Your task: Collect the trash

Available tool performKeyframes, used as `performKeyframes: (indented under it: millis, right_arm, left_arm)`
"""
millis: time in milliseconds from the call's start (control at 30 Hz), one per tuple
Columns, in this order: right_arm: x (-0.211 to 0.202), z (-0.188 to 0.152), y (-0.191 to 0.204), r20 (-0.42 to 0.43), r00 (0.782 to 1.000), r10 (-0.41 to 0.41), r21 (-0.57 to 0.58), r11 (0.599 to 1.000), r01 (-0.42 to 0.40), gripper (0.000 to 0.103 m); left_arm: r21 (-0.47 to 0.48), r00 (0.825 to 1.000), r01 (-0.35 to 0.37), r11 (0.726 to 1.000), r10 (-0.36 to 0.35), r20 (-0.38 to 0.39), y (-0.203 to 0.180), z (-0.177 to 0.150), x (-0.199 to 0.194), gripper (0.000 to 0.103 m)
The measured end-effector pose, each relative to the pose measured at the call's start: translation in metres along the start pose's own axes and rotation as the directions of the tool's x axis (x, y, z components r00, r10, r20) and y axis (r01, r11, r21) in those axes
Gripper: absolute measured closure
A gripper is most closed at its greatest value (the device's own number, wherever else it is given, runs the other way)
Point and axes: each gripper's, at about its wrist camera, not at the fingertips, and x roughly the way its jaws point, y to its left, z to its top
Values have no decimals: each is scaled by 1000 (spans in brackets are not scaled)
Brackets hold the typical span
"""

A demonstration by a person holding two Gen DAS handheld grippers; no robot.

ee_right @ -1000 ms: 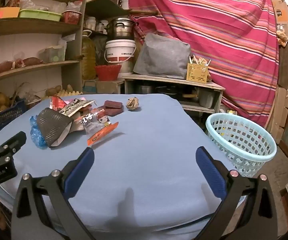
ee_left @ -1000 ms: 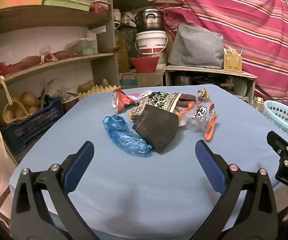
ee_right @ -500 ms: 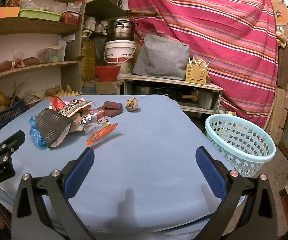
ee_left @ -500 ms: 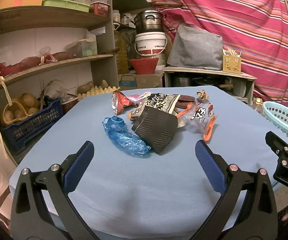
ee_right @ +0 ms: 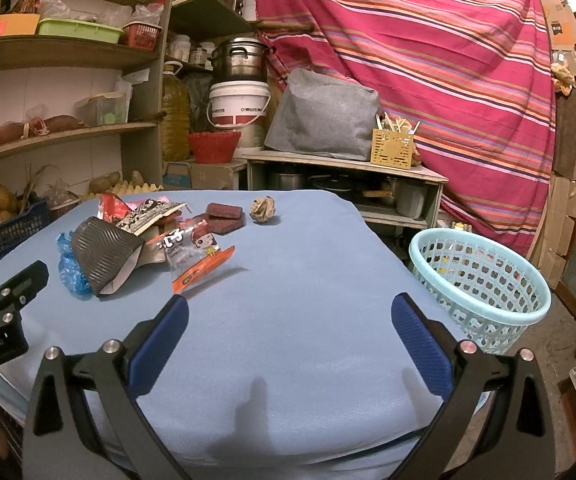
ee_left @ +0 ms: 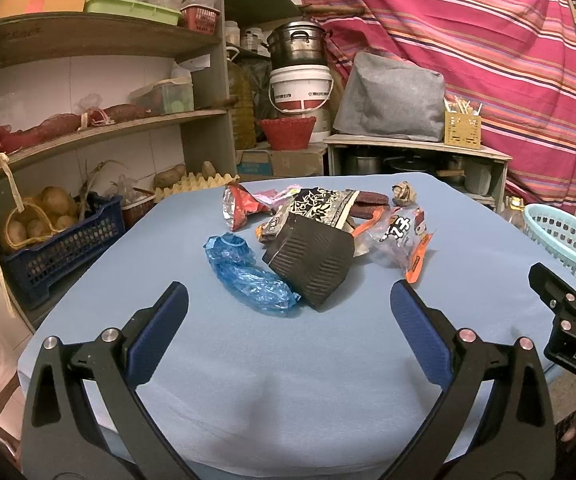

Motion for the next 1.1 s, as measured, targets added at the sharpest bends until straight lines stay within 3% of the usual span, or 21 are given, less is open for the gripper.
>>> performKeyframes:
  millis: [1100]
  right_arm:
    - [-1,0,1,3,1000,0,-1,1000,0,4]
  left_arm:
    - [1,1000,2,1000,-2,6,2,0,-4,5]
